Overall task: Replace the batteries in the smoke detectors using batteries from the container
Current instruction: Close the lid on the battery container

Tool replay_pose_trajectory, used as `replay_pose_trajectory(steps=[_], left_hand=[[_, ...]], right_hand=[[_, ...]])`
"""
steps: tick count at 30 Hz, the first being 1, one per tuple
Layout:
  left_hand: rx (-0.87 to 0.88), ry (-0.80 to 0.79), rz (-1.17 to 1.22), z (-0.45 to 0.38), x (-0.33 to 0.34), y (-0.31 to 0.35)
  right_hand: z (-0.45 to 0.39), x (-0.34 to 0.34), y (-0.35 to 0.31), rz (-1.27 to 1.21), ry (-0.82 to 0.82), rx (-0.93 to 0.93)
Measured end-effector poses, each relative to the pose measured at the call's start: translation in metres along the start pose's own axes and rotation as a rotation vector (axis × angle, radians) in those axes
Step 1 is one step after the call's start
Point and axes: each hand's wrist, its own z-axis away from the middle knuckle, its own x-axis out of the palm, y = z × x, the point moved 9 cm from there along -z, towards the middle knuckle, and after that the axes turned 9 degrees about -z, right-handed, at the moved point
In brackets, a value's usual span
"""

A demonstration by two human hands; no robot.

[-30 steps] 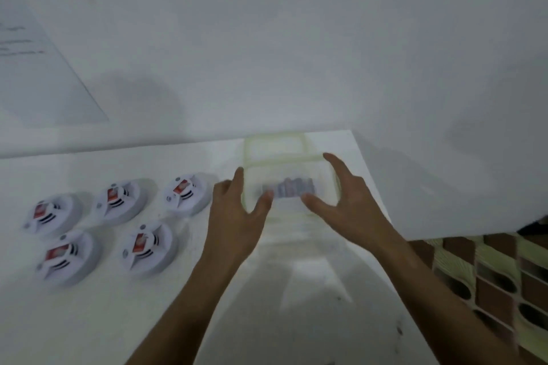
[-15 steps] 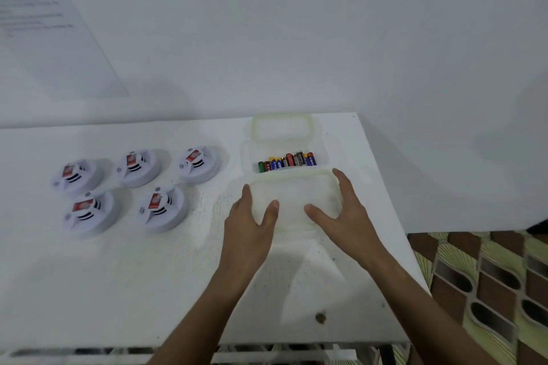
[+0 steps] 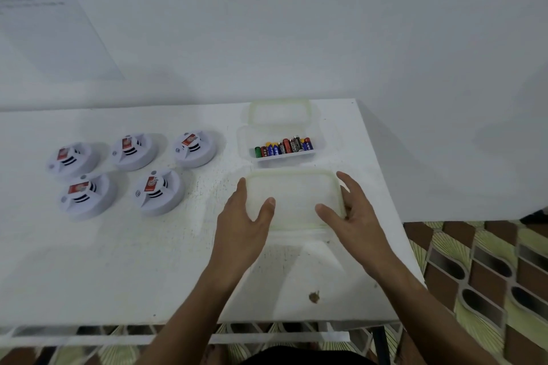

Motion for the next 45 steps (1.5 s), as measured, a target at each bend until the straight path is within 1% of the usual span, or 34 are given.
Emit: replay_pose_trajectory(steps=[9, 16, 19, 21, 23, 25, 27, 29, 31, 33, 40, 45], left_hand=[[-0.013, 0.019, 0.048, 0.000, 0.000, -0.004], [-0.020, 0.021, 0.146, -0.005, 0.002, -0.013], [0.007, -0.043, 0.123, -0.012, 0.001, -0.010], [0.066, -0.082, 0.010, -0.019, -0.005, -0.001], [0.182, -0.131, -0.150, -0.026, -0.012, 0.011], [0.312, -0.290, -0.265, -0.031, -0.008, 0.022], [0.412, -0.436, -0.356, -0.034, 0.000, 0.028], [0.445, -0.481, -0.421, -0.038, 0.005, 0.027], [0.461, -0.483, -0.429, -0.043, 0.008, 0.026], [0.469, -0.483, -0.434, -0.044, 0.012, 0.024], [0.519, -0.380, -0.417, -0.047, 0.019, 0.024], [0.565, -0.361, -0.486, -0.048, 0.020, 0.029]], right_hand=[[0.010, 0.013, 0.005, 0.073, 0.007, 0.026], [0.007, 0.015, 0.007, 0.121, -0.043, 0.005], [0.003, 0.016, 0.006, 0.167, -0.120, 0.007], [-0.001, 0.015, 0.000, 0.203, -0.168, 0.012], [-0.007, 0.010, -0.015, 0.265, -0.181, -0.018], [-0.016, 0.010, -0.033, 0.303, -0.250, -0.085], [-0.027, 0.017, -0.038, 0.388, -0.372, -0.084], [-0.037, 0.025, -0.031, 0.470, -0.481, -0.041], [-0.040, 0.032, -0.024, 0.505, -0.548, -0.029], [-0.041, 0.035, -0.021, 0.525, -0.569, -0.048], [-0.045, 0.036, -0.020, 0.519, -0.518, -0.133], [-0.047, 0.036, -0.022, 0.525, -0.499, -0.183]])
